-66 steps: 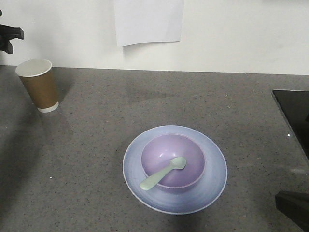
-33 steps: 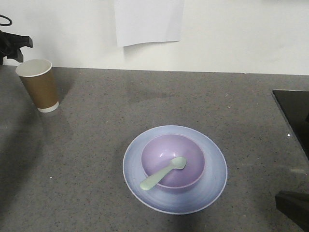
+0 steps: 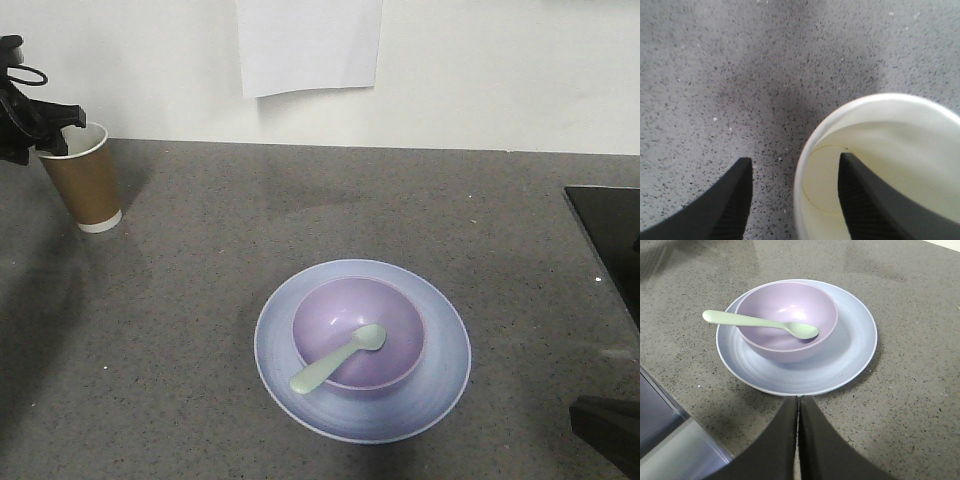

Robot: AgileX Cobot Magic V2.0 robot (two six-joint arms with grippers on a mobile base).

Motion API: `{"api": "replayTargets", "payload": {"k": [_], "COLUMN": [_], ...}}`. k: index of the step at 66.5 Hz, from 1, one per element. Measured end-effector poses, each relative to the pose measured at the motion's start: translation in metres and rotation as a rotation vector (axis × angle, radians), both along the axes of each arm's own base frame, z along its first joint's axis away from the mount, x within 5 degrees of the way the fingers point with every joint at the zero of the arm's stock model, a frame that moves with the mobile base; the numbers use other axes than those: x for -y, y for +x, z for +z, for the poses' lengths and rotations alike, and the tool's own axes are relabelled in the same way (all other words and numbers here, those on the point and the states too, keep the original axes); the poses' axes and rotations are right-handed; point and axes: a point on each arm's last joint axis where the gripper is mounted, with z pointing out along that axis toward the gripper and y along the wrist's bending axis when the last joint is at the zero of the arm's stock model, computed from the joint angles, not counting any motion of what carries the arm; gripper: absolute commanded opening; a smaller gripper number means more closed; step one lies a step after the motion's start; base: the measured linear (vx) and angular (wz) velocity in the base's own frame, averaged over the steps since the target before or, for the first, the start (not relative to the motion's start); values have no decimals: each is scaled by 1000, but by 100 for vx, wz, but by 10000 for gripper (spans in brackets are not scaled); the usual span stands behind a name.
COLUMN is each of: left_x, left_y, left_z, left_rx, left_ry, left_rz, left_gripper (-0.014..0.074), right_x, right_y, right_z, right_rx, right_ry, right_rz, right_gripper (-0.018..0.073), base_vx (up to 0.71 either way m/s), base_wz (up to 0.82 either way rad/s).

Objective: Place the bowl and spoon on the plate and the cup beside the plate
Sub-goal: 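Move the left gripper down onto the brown paper cup rim, then grip the cup rim and carry it beside the plate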

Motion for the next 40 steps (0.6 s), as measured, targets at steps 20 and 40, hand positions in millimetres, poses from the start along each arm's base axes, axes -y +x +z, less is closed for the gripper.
{"api": "replayTargets", "payload": {"k": [20, 40], "left_x": [0, 2], "left_y": [1, -2], "left_z": [-2, 1], "left_rx": [-6, -19], "left_ry": [3, 9], "left_rz": [-8, -41], "left_gripper": [8, -8], "right_x": [0, 0], "right_y": [0, 0], "right_z": [0, 0], "right_rx": [0, -2], "right_ry": [1, 2], "right_rz": [0, -2], "right_gripper": [-4, -4], "base_vx": [0, 0], "base_wz": [0, 0]}}
